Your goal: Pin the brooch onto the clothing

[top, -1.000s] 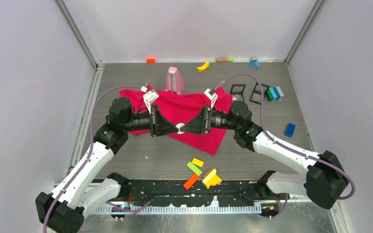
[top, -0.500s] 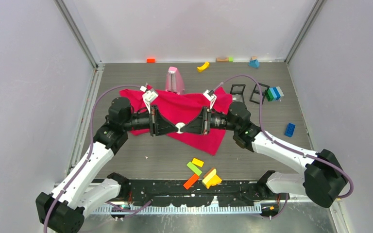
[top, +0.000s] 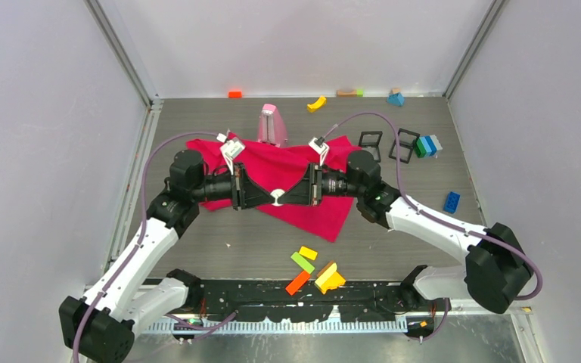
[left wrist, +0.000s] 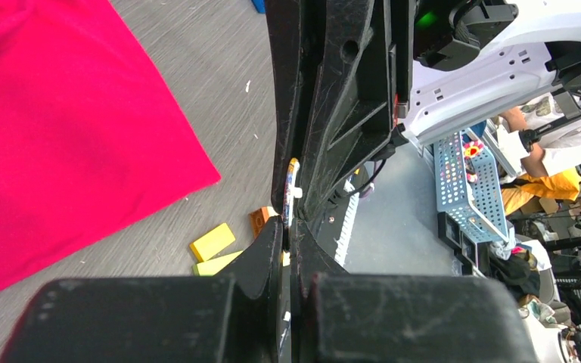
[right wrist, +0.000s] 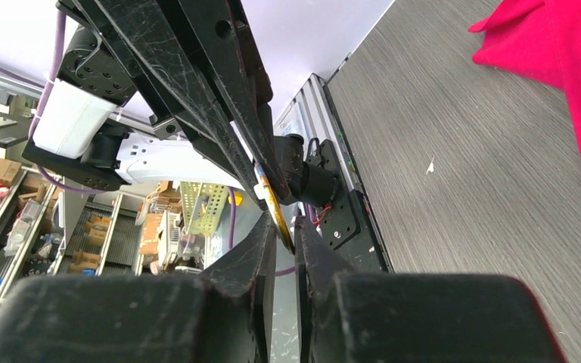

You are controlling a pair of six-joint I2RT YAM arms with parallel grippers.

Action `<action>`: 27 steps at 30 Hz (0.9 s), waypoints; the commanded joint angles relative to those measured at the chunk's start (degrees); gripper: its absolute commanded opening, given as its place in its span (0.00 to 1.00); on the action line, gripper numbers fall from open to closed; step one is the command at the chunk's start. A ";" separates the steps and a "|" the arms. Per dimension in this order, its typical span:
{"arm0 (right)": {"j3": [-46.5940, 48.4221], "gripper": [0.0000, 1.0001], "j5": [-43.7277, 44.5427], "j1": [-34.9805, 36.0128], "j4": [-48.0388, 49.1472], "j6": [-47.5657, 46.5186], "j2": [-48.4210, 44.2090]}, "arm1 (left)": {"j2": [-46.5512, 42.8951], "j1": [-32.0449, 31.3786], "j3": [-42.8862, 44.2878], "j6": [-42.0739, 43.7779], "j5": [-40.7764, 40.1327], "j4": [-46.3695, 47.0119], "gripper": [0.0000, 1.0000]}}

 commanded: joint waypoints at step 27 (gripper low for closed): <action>1.10 0.66 19.96 1.32 -16.33 -15.22 -15.59 | 9.12 7.77 10.23 0.90 -3.22 -7.65 0.00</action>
